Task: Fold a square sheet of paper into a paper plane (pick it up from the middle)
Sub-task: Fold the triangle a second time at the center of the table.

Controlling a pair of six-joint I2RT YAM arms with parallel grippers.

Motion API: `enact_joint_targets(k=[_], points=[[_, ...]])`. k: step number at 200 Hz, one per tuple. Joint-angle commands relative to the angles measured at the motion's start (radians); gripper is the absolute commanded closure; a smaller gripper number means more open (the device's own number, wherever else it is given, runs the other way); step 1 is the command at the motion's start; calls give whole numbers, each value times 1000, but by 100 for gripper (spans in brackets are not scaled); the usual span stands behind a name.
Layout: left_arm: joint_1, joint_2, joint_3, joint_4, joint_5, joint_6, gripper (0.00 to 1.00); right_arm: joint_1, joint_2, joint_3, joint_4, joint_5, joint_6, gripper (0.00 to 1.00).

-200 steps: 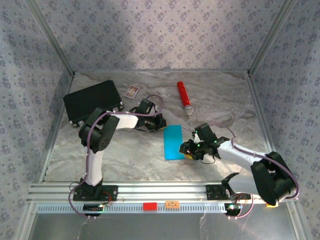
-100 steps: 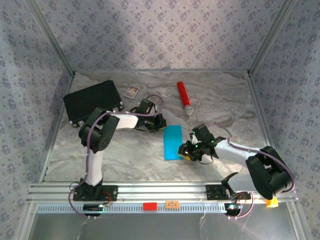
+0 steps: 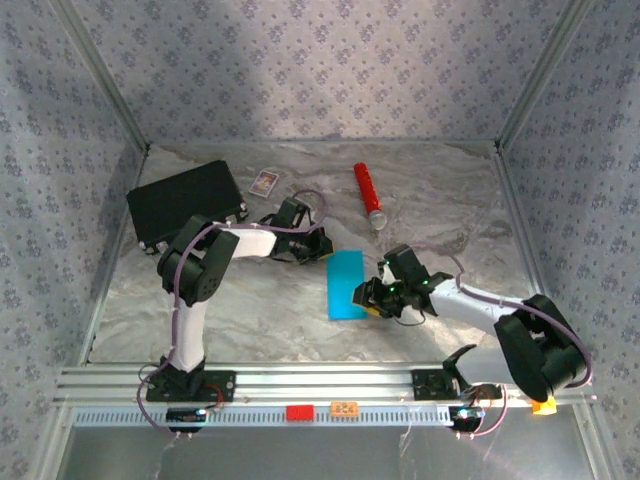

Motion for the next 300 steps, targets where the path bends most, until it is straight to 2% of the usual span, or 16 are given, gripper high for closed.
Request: enact_joint_targets(k=[1,75,116,176,236,266,300], points=[[-16,42,-26,-53,-16,-2,100,7,-26,0,-112,41,-5,55],[-17,42,-23,-62,-14,4,100,22,17,-26,-74,13,14,55],[-18,44,-23,-57,-15,0,100,26,23,-19,60,-34,34,57],[-27,51,-18,-51,-14,-4,100,24,41,11,65,-32,31,58],[-28,39,-25,-55,-23,-7,100,43,-64,-41,-71,19,58,56],[-28,35,-24,-57,-25,-8,100,58,-119,-98,-16,-14,106,55],[-28,37,-24,-58,-23,-9,100,80,-100,-106,51,-54,134,53]])
